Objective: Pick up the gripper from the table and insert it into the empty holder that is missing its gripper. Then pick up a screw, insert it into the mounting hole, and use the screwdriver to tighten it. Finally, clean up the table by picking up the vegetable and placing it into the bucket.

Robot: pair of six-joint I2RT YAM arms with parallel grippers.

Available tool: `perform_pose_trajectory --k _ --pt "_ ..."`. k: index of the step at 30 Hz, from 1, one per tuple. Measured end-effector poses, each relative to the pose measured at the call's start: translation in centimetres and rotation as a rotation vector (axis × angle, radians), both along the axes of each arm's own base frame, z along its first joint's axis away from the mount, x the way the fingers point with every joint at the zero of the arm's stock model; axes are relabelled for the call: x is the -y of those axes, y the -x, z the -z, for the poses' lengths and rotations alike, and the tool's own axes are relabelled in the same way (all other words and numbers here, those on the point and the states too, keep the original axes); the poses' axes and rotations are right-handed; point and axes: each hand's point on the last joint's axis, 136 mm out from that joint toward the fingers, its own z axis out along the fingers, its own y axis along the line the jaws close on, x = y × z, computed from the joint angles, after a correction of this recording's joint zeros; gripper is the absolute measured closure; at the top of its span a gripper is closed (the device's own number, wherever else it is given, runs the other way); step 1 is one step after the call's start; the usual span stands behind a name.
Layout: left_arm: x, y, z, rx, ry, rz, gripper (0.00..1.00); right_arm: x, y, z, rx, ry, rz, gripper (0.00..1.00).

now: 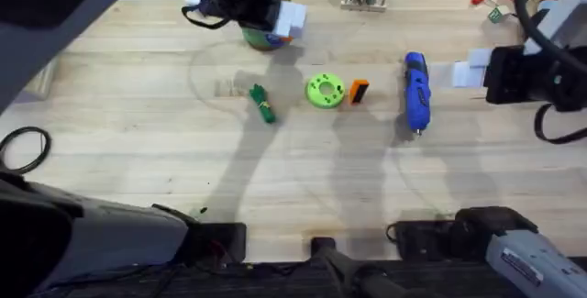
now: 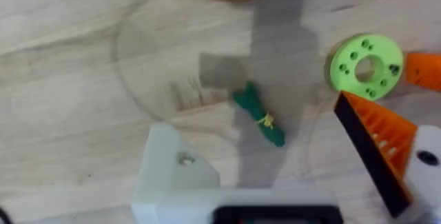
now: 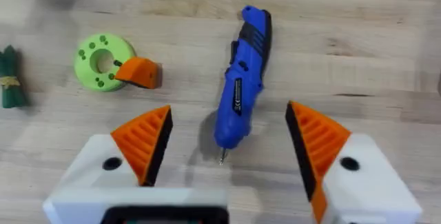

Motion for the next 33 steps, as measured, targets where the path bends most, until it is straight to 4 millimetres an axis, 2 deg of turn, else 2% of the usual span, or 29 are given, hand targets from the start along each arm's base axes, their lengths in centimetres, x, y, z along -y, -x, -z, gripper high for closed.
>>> perform_pose_trajectory --k 3,6,14,18,23,33 --pt "0.4 -0.9 -0.6 0.044 0.018 0.002 0.015 0.0 0.0 0.0 0.000 0.000 0.000 0.011" --pt "0.4 -0.9 -1.5 0.075 0.030 0.001 0.015 0.0 0.0 0.0 0.000 0.000 0.000 0.011" --pt "-1.4 0.9 -6.4 0.204 0.032 -0.026 0.015 0.0 0.0 0.0 0.000 0.000 0.000 0.010" --pt "-2.2 1.9 -8.1 0.258 0.039 -0.037 0.014 0.0 0.0 0.0 0.000 0.000 0.000 0.010" --pt "-2.9 3.2 -7.9 0.297 0.047 -0.041 0.015 0.0 0.0 0.0 0.000 0.000 0.000 0.010" --pt "-5.8 3.0 -6.4 0.413 0.131 -0.138 0.015 0.0 0.0 0.0 0.000 0.000 0.000 0.010"
